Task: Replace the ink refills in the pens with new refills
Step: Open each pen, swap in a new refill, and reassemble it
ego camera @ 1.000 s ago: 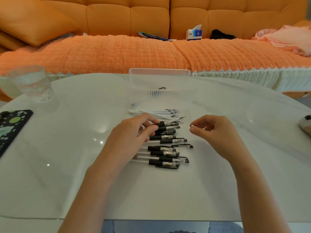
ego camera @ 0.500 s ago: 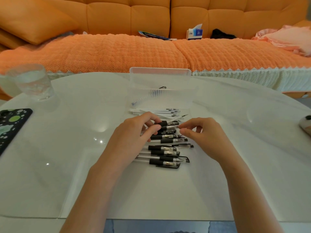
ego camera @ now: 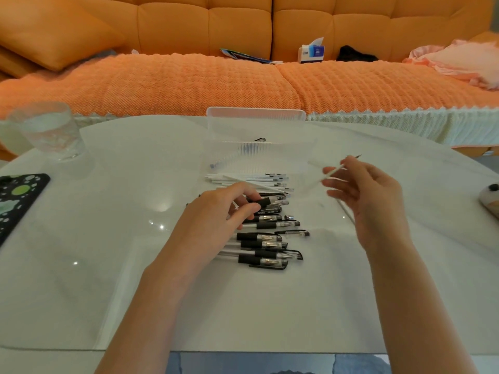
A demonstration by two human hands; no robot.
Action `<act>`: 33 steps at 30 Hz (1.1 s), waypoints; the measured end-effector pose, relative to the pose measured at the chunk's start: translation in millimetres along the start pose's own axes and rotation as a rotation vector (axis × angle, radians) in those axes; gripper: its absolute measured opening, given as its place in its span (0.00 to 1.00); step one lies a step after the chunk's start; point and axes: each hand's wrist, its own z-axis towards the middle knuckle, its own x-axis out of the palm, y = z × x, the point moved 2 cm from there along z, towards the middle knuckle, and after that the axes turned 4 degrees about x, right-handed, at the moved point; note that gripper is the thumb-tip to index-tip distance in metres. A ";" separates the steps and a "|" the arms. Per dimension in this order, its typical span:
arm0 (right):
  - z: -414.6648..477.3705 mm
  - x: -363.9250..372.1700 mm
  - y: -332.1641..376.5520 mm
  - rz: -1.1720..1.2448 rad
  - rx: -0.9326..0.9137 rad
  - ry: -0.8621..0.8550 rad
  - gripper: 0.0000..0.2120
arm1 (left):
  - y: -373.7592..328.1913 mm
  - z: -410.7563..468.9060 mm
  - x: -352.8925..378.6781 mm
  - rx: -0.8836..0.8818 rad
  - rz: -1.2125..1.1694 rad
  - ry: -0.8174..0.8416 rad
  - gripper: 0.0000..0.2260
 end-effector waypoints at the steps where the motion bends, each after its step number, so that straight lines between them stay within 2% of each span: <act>1: 3.8 -5.5 1.3 -0.055 -0.045 -0.071 0.06 | 0.4 -0.2 -0.3 -0.004 0.006 0.001 0.04; 5: 15.4 -18.7 -2.1 -0.484 -0.180 -0.221 0.08 | 0.2 0.5 -0.2 -0.006 0.024 0.004 0.03; 8: 20.4 -20.7 -12.7 -0.751 -0.171 -0.215 0.07 | -0.3 0.6 -0.5 -0.007 0.026 0.006 0.04; 11: 25.1 -19.6 -21.7 -0.911 -0.149 -0.215 0.07 | -0.6 0.9 -0.4 -0.005 0.033 0.012 0.04; 18: 25.7 -16.1 -29.5 -1.051 -0.085 -0.183 0.07 | 1.1 1.3 -1.1 -0.011 0.024 0.009 0.03; 21: 24.8 -12.5 -26.7 -1.077 -0.159 -0.194 0.07 | 1.0 1.0 -1.9 -0.016 0.023 0.008 0.03; 24: 21.8 2.3 -26.5 -1.003 -0.298 -0.076 0.05 | 0.9 0.8 -2.7 -0.015 0.023 0.009 0.04; 28: 21.0 24.4 -39.7 -1.071 -0.326 0.109 0.04 | 0.1 0.4 -3.9 -0.010 0.019 0.002 0.04; 33: 25.0 31.3 -47.2 -1.123 -0.330 0.133 0.06 | 0.5 0.4 -4.4 -0.007 0.028 0.003 0.04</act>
